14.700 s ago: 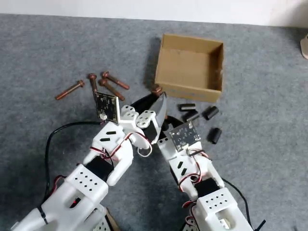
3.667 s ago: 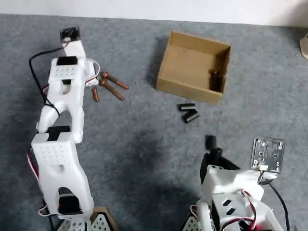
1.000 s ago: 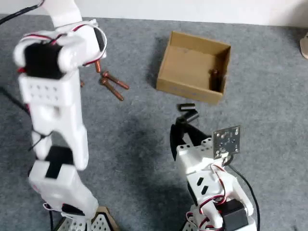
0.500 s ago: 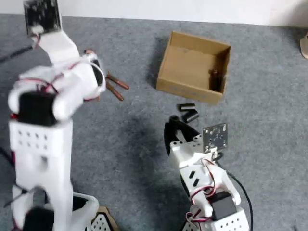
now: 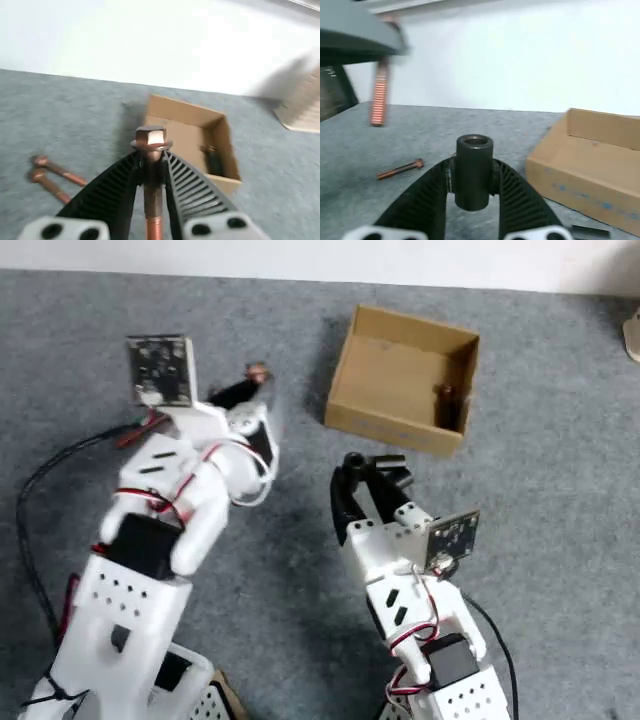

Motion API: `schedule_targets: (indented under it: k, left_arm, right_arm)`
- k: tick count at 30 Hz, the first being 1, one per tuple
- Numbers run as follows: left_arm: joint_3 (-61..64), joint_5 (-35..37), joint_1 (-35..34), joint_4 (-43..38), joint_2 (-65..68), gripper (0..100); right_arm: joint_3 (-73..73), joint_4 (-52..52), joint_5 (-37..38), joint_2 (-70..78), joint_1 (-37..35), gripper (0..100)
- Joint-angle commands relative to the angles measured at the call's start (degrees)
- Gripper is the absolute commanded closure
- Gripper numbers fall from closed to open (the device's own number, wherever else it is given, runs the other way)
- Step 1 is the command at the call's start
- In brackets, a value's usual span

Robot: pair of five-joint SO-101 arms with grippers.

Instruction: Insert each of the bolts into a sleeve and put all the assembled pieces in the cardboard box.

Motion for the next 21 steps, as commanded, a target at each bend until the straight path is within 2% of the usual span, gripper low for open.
schedule_targets:
  k: [1,6,11,21]
  left_arm:
    - [-0.7,0.0,5.8,-2.2,-2.7,100]
    - [2.3,-0.1,10.0,-7.2,-2.8,100]
    - [4.2,0.1,13.1,-7.9,-2.9,100]
    - [4.3,-0.3,11.8,-8.0,-2.9,100]
  right_arm:
    - [7.0,-0.3,1.1,-0.7,-4.6,99.5]
    - [7.0,1.9,1.1,-0.7,-7.2,99.5]
    - [7.0,2.1,0.8,-0.7,-7.0,99.5]
    - [7.0,2.1,0.8,-0.7,-7.0,99.5]
